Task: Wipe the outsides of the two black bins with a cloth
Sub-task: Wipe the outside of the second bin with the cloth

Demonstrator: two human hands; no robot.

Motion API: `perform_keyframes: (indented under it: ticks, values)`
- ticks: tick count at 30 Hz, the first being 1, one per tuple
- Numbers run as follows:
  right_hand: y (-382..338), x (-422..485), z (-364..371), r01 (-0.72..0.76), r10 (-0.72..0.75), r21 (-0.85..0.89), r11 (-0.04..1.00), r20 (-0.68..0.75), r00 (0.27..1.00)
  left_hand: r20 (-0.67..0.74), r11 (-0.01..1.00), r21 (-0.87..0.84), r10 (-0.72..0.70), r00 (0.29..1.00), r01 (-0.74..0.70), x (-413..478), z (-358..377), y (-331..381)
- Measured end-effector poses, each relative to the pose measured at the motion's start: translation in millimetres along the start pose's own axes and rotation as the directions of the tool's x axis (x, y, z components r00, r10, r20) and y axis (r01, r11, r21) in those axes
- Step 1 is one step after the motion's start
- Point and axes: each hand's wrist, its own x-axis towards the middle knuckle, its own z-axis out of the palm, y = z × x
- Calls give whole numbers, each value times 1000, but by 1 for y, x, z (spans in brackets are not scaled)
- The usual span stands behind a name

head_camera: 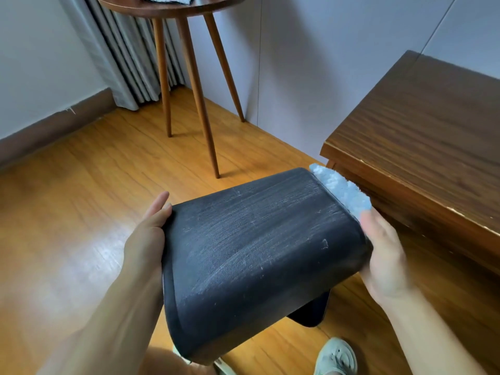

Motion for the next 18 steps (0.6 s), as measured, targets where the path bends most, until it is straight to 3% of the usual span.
perform_keyframes:
  ticks: [1,3,8,10,12,14,16,18]
  values:
    - [1,0,-1,27,-25,-110,994,24,999,19,998,-59,-15,1000,16,1,-1,-1]
    - [2,-1,-1,60,-50,-163,985,69,996,114,996,-67,-56,992,64,-3,0,1]
    - [21,1,3,-15,11,-49,999,-78,997,171,998,-1,-63,983,65,-8,0,-1]
    - [22,1,4,-84,75,-60,995,-128,989,114,998,62,9,993,-16,-13,4,0]
    - [21,2,2,-123,111,-67,990,-164,980,58,958,206,192,980,-200,-18,9,1]
    - [18,5,-3,-164,148,-79,983,-183,972,77,920,294,249,966,-260,-22,9,-1]
    - [15,8,-5,-209,192,-76,975,-189,963,158,951,251,142,977,-179,-26,6,-6]
    - [13,13,-5,-273,256,-46,961,-226,940,342,956,252,58,938,-152,-28,1,-8]
